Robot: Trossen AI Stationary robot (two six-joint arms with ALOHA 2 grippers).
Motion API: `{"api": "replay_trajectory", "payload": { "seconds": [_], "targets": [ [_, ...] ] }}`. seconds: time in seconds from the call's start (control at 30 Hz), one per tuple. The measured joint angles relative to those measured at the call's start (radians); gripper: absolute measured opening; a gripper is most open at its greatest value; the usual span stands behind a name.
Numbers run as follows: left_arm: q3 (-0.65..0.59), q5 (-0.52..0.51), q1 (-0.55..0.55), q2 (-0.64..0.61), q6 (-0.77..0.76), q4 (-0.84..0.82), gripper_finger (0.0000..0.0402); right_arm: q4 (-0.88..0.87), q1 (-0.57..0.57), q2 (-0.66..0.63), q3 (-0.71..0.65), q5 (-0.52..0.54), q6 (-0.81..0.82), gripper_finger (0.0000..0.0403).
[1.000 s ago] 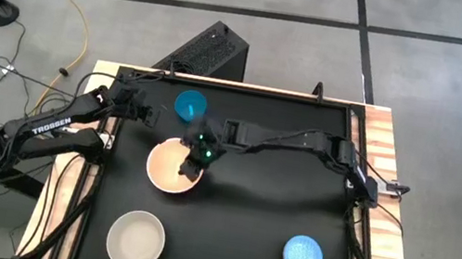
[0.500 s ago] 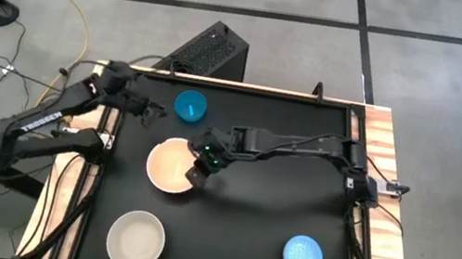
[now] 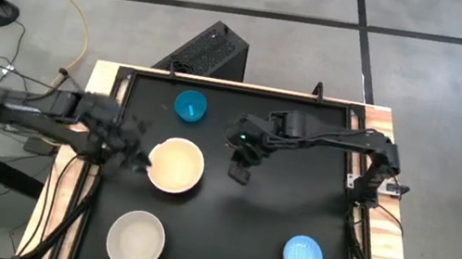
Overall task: Nest bowls inside each other
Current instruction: Stack the gray bowl on top of the light pink bowl
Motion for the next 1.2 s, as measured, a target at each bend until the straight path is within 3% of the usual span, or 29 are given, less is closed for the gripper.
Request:
{"api": "replay_trajectory", "payload": {
  "seconds": [0.1,0.23,0.4,0.57,0.77,0.9,1.2],
  "targets": [
    [0.0,-0.158,-0.245,0.029,-0.157,0.073,0.0144,-0.048,0.029,-0.031,-0.014,0.056,-0.012,0.0],
    [0.0,-0.38,-0.528,0.118,-0.364,0.022,0.0144,-0.013,0.074,-0.077,-0.101,0.068,-0.031,0.0],
    [0.0,-0.51,-0.724,0.286,-0.48,-0.001,0.0144,0.114,0.115,-0.119,-0.267,0.065,-0.067,0.0],
    [0.0,-0.484,-0.763,0.449,-0.512,-0.002,0.0144,0.244,0.118,-0.134,-0.421,0.012,-0.024,0.0],
    [0.0,-0.515,-0.764,0.569,-0.449,-0.083,0.0144,0.412,0.115,-0.134,-0.533,-0.037,0.074,0.0],
    [0.0,-0.572,-0.764,0.623,-0.397,-0.113,0.0144,0.533,0.116,-0.134,-0.566,-0.096,0.108,0.0],
    [-0.024,-0.587,-0.763,0.693,-0.3,-0.089,0.0144,0.607,0.09,-0.134,-0.569,-0.101,0.144,0.0]
  ]
}}
